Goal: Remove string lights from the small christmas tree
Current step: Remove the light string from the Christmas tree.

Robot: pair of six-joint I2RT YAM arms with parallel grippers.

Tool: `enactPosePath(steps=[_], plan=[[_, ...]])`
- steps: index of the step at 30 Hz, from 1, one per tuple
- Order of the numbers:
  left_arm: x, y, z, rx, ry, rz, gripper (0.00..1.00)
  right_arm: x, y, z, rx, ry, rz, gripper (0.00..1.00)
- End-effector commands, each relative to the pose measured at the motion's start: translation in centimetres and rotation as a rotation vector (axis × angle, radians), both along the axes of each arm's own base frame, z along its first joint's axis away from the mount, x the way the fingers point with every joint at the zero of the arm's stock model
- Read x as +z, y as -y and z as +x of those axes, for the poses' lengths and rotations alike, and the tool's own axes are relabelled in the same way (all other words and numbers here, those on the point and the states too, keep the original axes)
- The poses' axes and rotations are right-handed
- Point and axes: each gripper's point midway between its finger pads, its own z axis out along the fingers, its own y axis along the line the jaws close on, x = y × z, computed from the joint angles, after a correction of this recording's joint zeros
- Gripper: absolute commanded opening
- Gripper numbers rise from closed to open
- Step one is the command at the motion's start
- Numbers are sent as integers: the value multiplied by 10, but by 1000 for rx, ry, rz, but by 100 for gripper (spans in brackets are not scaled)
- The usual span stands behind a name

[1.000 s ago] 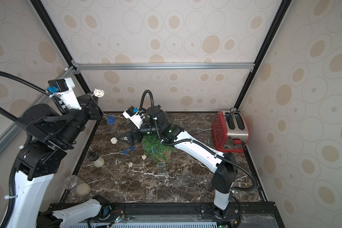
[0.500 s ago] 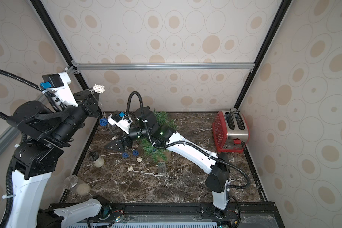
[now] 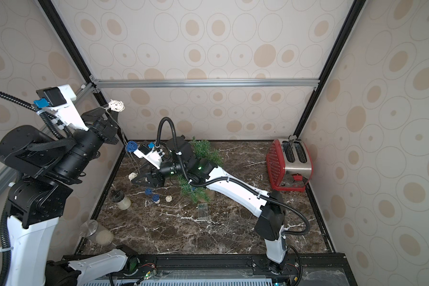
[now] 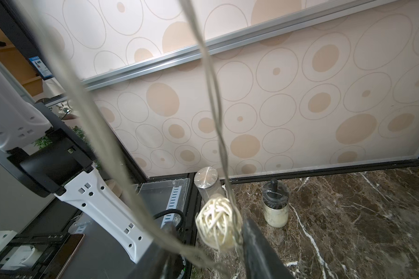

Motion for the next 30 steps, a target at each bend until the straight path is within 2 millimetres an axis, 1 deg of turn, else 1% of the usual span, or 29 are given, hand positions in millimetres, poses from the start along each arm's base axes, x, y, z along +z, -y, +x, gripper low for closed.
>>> enactPosePath(steps=[1,3,4,8,10,14,19,22,24,25,28,29,30], plan=[[18,1,-13,-44,50,-35,0,11,-2,2,-17,21,35,54],[19,5,-13,-63,52,-41,0,16,-4,5,-26,21,49,62],[20,6,-13,-72,51,-44,0,18,-5,6,-30,20,54,63],[19,13,-10,-102,40,-46,0,22,-7,9,-42,19,72,65],[18,16,-8,-114,35,-49,0,23,-8,11,-58,19,79,62],[17,20,-7,-135,30,-52,0,31,-7,18,-97,23,105,48],[14,18,-5,-122,18,-48,0,38,-4,20,-124,30,121,33],[12,14,-6,-100,16,-54,0,41,-1,20,-135,29,130,19],[10,5,-5,-52,10,-58,0,44,2,20,-143,29,140,3],[9,0,-5,-26,5,-61,0,46,4,19,-146,31,145,0],[4,-15,-4,57,-10,-62,0,57,11,13,-148,37,162,0],[3,-18,-3,77,-12,-55,2,61,14,12,-151,38,165,0],[1,-21,-3,93,-15,-51,9,65,16,10,-153,41,167,0]])
